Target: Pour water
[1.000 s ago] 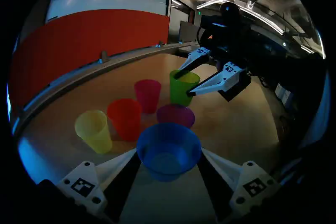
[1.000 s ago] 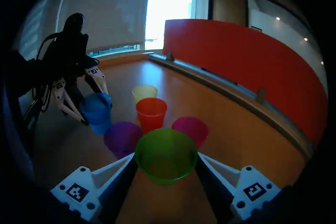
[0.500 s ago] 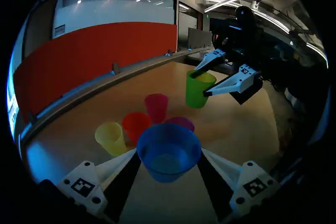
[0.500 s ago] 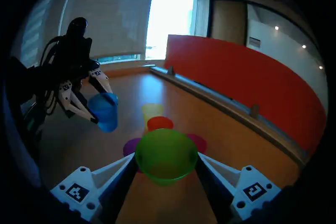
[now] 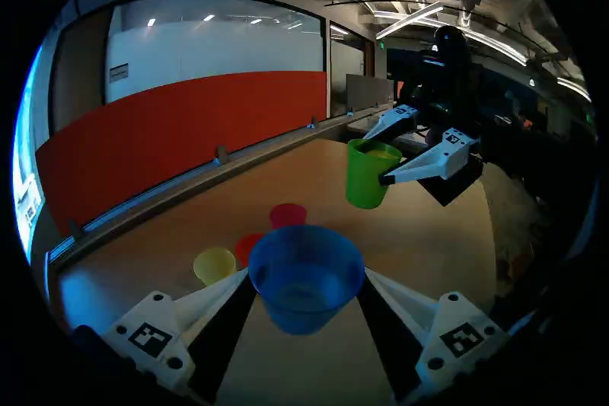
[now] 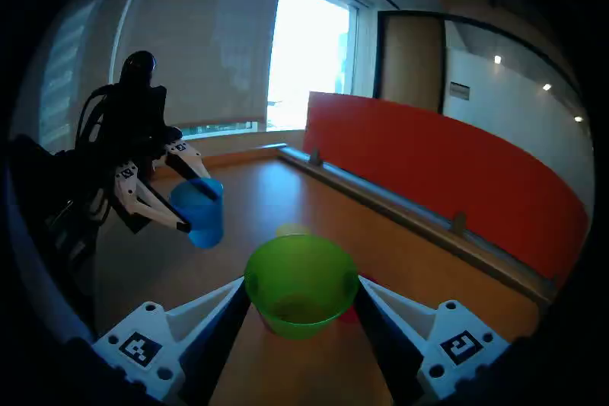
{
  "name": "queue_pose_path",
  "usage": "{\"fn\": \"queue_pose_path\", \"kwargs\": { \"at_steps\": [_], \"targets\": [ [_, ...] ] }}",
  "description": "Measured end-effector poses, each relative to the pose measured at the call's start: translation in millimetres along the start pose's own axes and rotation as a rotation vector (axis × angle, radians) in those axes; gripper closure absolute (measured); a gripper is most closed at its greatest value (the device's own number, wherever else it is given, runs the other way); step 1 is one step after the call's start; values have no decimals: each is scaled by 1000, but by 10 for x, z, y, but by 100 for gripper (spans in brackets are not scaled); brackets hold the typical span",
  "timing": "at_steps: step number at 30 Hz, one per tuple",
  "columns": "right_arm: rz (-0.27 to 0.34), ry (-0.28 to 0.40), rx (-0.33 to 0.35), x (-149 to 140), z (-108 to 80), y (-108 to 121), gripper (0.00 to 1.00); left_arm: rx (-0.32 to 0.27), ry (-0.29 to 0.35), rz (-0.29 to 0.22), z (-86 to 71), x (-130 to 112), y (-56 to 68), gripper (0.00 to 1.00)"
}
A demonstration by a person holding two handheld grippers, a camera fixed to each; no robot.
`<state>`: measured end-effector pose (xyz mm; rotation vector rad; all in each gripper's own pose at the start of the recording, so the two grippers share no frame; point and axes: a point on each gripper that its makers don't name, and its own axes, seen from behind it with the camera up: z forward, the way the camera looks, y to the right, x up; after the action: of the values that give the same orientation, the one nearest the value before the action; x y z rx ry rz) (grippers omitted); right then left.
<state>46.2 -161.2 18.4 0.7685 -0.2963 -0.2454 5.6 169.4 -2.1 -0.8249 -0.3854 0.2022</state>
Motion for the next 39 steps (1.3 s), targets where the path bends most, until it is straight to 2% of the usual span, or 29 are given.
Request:
{"fn": "queue_pose_path", "kwargs": {
  "at_steps": [7, 16, 28, 39],
  "targets": [
    [-5, 38, -1, 197, -103, -139, 8, 23, 41, 8, -199, 160, 43, 14],
    [-20, 108, -17, 405, -211, -288, 7, 38, 91, 8, -377, 317, 131, 14],
    [-14, 202, -25, 597, -295, -384, 7, 49, 165, -16, -497, 496, 178, 14],
    [-15, 247, -31, 657, -284, -403, 7, 38, 254, -52, -524, 682, 202, 14]
  ]
}}
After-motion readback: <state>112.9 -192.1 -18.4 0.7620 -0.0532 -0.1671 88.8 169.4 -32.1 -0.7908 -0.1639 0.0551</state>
